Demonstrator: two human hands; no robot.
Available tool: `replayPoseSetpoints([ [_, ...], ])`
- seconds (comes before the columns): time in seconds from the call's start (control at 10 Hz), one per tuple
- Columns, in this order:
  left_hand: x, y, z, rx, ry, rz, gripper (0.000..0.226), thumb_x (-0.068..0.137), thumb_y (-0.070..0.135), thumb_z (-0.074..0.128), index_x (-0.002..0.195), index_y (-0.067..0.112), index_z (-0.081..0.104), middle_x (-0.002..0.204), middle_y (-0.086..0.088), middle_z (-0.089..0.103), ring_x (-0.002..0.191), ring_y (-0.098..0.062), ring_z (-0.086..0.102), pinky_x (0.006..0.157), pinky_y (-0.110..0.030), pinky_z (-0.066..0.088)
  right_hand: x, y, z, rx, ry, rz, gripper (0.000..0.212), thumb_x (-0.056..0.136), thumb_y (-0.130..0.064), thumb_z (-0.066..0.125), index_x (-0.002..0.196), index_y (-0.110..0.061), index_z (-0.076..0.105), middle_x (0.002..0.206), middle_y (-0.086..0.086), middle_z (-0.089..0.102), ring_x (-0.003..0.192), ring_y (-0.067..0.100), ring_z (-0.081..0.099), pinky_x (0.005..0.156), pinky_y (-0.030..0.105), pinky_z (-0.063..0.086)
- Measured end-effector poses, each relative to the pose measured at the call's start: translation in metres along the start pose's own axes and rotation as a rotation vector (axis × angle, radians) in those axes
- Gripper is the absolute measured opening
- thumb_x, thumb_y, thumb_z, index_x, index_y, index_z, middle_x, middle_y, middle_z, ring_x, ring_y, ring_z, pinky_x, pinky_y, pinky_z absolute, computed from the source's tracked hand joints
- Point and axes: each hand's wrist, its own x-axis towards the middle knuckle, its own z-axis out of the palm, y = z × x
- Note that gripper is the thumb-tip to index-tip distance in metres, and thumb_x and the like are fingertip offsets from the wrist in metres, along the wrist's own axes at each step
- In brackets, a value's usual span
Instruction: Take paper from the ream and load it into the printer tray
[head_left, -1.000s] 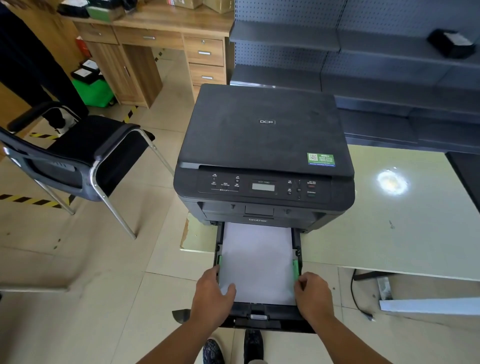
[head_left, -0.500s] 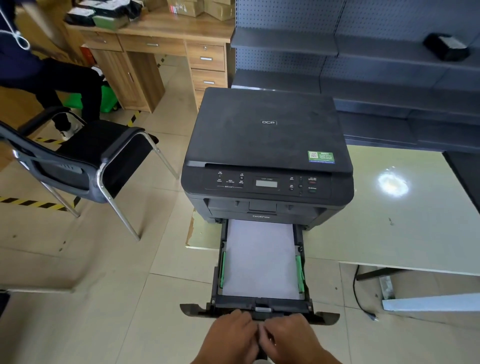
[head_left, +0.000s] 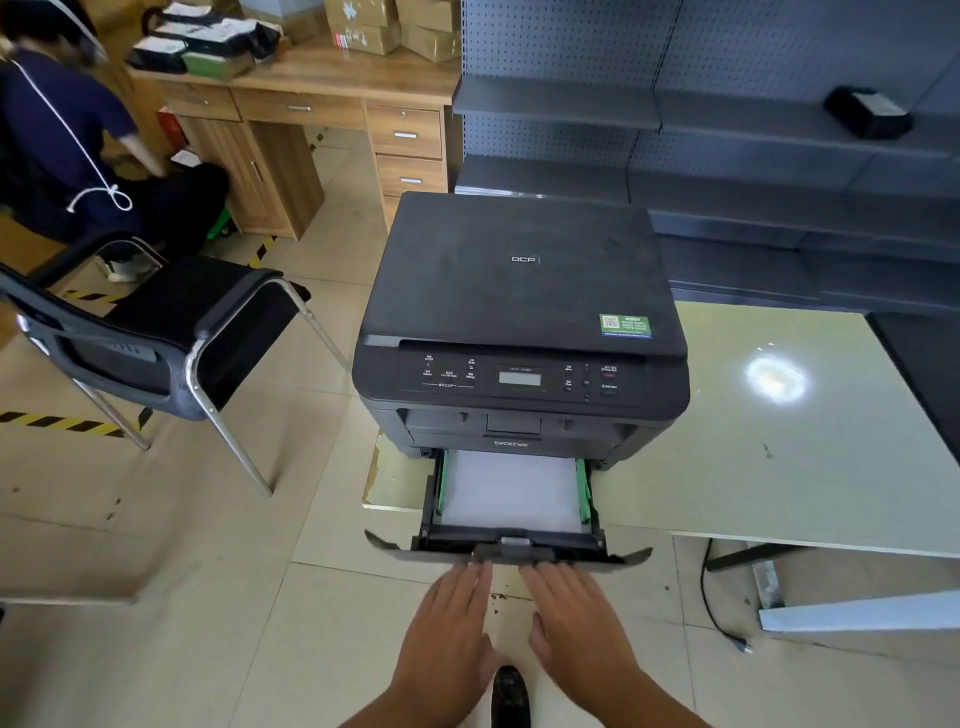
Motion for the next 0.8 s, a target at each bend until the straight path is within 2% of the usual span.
replayPoseSetpoints([
  [0.1, 0.027, -0.001, -0.018, -0.012, -0.027, -0.038, 0.076, 0.088, 0.032, 0.045, 0.152, 0.015, 0.006, 0.16, -0.002, 0.018, 0.147, -0.021, 0.014, 0.122, -0.037, 0.015, 0.022, 0.011, -0.014, -0.03, -0.012, 0.086, 0.057, 0.075, -0.025, 0.061, 0.131, -0.019, 0.05, 0.117, -0.001, 0.061, 0.104, 0.023, 0.058, 0.097, 0.041, 0.05],
  [0.2, 0.059, -0.003, -0.034, -0.021, 0.027, -0.083, 0.074, 0.092, 0.035, 0.044, 0.152, 0.015, 0.005, 0.161, -0.003, 0.014, 0.148, -0.019, 0.009, 0.123, -0.037, 0.012, 0.048, 0.019, -0.023, -0.027, -0.037, 0.143, 0.063, 0.081, -0.029, 0.059, 0.141, -0.02, 0.041, 0.134, 0.0, 0.056, 0.121, 0.023, 0.054, 0.11, 0.047, 0.04],
  [0.3, 0.089, -0.007, -0.046, 0.002, 0.024, -0.112, 0.075, 0.093, 0.037, 0.044, 0.152, 0.012, 0.006, 0.162, -0.006, 0.011, 0.149, -0.021, 0.005, 0.123, -0.039, 0.01, 0.075, 0.03, -0.031, -0.015, -0.032, 0.159, 0.076, 0.085, -0.033, 0.057, 0.153, -0.018, 0.024, 0.149, 0.001, 0.043, 0.137, 0.023, 0.042, 0.119, 0.052, 0.024],
  [0.4, 0.113, -0.012, -0.055, 0.009, -0.009, -0.132, 0.075, 0.093, 0.04, 0.043, 0.152, 0.01, 0.007, 0.162, -0.009, 0.015, 0.149, -0.024, 0.009, 0.123, -0.04, 0.011, 0.098, 0.039, -0.041, 0.026, -0.044, 0.155, 0.07, 0.088, -0.03, 0.055, 0.151, -0.017, 0.026, 0.149, 0.002, 0.041, 0.137, 0.024, 0.038, 0.119, 0.046, 0.025],
  [0.5, 0.119, -0.016, -0.055, 0.006, -0.065, -0.14, 0.08, 0.091, 0.048, 0.037, 0.152, 0.01, 0.0, 0.163, -0.011, 0.003, 0.15, -0.025, -0.003, 0.124, -0.04, 0.005, 0.105, 0.041, -0.042, 0.029, -0.057, 0.164, 0.073, 0.089, -0.033, 0.053, 0.153, -0.015, 0.022, 0.152, 0.003, 0.037, 0.141, 0.025, 0.033, 0.122, 0.047, 0.017],
  [0.6, 0.111, -0.02, -0.046, 0.051, -0.097, -0.133, 0.085, 0.09, 0.056, 0.026, 0.151, 0.01, -0.01, 0.16, -0.01, -0.021, 0.145, -0.025, -0.024, 0.123, -0.044, -0.003, 0.109, 0.042, -0.044, 0.053, -0.093, 0.197, 0.078, 0.09, -0.036, 0.051, 0.155, -0.017, 0.014, 0.156, 0.001, 0.029, 0.147, 0.021, 0.025, 0.123, 0.054, 0.002],
  [0.7, 0.098, -0.022, -0.045, 0.071, -0.176, -0.117, 0.079, 0.093, 0.055, 0.027, 0.152, 0.013, -0.004, 0.162, -0.009, -0.012, 0.148, -0.025, -0.014, 0.123, -0.045, 0.001, 0.105, 0.041, -0.044, 0.09, -0.126, 0.224, 0.081, 0.09, -0.034, 0.052, 0.156, -0.017, 0.008, 0.162, 0.004, 0.023, 0.149, 0.022, 0.018, 0.124, 0.048, 0.005],
  [0.8, 0.081, -0.021, -0.054, -0.028, -0.107, -0.118, 0.068, 0.094, 0.052, 0.033, 0.15, 0.016, 0.018, 0.159, -0.005, 0.025, 0.146, -0.024, 0.02, 0.121, -0.041, 0.018, 0.086, 0.036, -0.054, 0.27, -0.175, 0.236, 0.076, 0.092, -0.033, 0.056, 0.156, -0.018, 0.017, 0.161, 0.001, 0.027, 0.147, 0.019, 0.025, 0.123, 0.038, 0.017],
])
